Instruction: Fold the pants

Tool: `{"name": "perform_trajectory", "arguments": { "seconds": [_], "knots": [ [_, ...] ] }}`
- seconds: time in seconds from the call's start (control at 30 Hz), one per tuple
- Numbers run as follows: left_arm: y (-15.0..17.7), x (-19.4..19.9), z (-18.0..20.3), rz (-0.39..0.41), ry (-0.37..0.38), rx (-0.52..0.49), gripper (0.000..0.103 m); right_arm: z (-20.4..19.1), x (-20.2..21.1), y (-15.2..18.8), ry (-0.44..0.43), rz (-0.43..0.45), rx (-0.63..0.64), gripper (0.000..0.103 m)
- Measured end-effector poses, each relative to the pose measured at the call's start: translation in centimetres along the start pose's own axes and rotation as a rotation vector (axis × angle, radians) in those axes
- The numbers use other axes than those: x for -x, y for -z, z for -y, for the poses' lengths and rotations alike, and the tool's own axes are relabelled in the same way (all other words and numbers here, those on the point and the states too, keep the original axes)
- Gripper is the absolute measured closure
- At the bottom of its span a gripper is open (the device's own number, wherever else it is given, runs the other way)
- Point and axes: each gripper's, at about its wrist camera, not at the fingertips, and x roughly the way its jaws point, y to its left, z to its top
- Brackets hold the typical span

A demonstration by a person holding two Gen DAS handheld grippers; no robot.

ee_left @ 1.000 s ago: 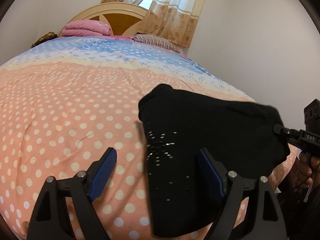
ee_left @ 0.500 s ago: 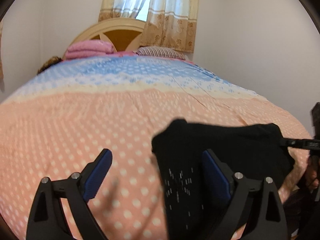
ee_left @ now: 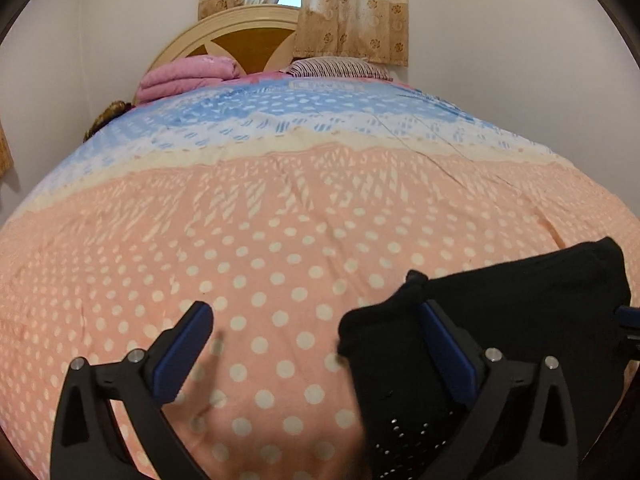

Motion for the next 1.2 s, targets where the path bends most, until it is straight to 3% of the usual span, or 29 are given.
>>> {"name": "perform_trajectory", "arguments": {
  "seconds": [0.17,0.33,0.43,0.53,0.63,0.83,1.1,1.2],
  "knots": [
    [0.5,3.4,0.0,0.055,-0.011,0.008,0.0,0.0,0.7,-0.2,-0.016,0.01,-0.026,0.051],
    [2.0,7.1,0.3,0.073,0.03,0.013,0.0,-1.4,1.6,-0.6,-0.033,0.075,-0.03,0.051],
    [3.0,7.4,1.1,0.061,0.034,-0.005,0.0,-3.2,1.8,-0.4,-0.052,0.096,0.041,0.051],
    [3.8,6.5,1.3,0.029,0.041,0.0,0.0,-4.8,0.4,0.4,-0.06,0.042,0.105,0.051],
    [4.3,5.3,1.3,-0.007,0.035,0.008,0.0,-4.8,-2.0,1.2,-0.029,-0.04,0.113,0.051],
    [4.8,5.3,1.1,-0.011,0.049,0.035,0.0,-4.1,-1.6,1.3,-0.063,-0.026,0.078,0.05],
    [4.5,6.8,1.3,0.027,0.075,0.052,0.0,-2.3,2.2,0.0,-0.007,0.113,0.036,0.05],
    [4.2,6.8,1.3,0.038,0.088,0.048,0.0,-0.4,3.2,-0.5,0.018,0.154,-0.036,0.04]
  ]
}}
